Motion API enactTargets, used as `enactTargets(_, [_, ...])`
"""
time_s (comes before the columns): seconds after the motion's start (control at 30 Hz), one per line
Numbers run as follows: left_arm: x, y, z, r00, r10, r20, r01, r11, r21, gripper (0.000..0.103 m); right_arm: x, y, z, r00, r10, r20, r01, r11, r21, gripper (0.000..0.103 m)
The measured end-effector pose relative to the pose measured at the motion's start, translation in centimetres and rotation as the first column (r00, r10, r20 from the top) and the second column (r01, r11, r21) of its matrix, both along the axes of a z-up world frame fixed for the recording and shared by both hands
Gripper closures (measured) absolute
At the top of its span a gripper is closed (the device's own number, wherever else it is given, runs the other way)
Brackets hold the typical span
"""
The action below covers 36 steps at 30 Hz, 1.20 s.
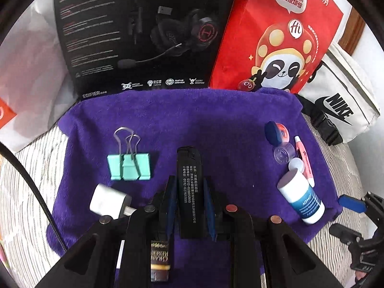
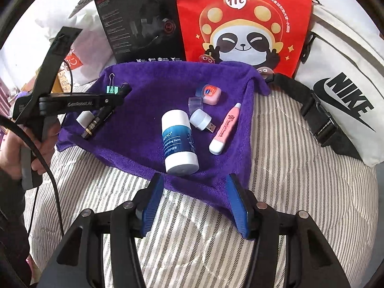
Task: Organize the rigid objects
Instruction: 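Lower the black stick onto the towel beside the gold bottle and open the left tool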
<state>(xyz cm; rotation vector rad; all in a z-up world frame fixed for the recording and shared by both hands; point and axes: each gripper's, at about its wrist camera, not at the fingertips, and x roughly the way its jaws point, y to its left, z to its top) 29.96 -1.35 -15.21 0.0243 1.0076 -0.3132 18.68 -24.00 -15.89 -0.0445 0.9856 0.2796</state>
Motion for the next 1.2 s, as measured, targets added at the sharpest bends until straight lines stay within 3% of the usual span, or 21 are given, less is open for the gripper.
enactTargets(0.2, [1.3, -0.8, -0.5, 1.0, 0.005, -0.015, -0.005, 1.0, 0.021, 0.082, 0.1, -0.3, 0.0, 1.0, -0.018, -0.01, 0.018, 0.999, 0.033, 0.048])
enactTargets(0.7, [1.9, -3.6, -1.9, 1.0, -0.019, -0.019, 0.021, 0.992, 0.126, 0.081, 0.0, 0.6, -0.2, 0.999, -0.036, -0.001, 0.036, 0.999, 0.001, 0.04])
enactTargets(0.8, [1.8, -4.3, -2.1, 0.999, -0.022, -0.026, 0.025, 0.992, 0.122, 0.077, 0.1, 0.5, -0.2, 1.0, -0.031, -0.004, 0.031, 0.999, 0.011, 0.038])
enactTargets(0.87, [1.6, -4.4, -2.2, 0.999, -0.028, -0.036, 0.032, 0.994, 0.106, 0.069, 0.2, 0.5, -0.2, 1.0, -0.031, -0.005, 0.031, 0.999, 0.012, 0.037])
enactTargets(1.1, [0.0, -4.6, -1.9, 0.998, -0.02, -0.06, 0.024, 0.998, 0.061, 0.065, 0.4, 0.1, -0.2, 0.999, -0.043, -0.018, 0.044, 0.998, 0.042, 0.037])
enactTargets(1.2, [-1.1, -4.2, -1.2, 0.998, -0.008, -0.058, 0.011, 0.998, 0.055, 0.055, 0.5, -0.1, -0.2, 0.998, -0.06, -0.022, 0.061, 0.996, 0.062, 0.037])
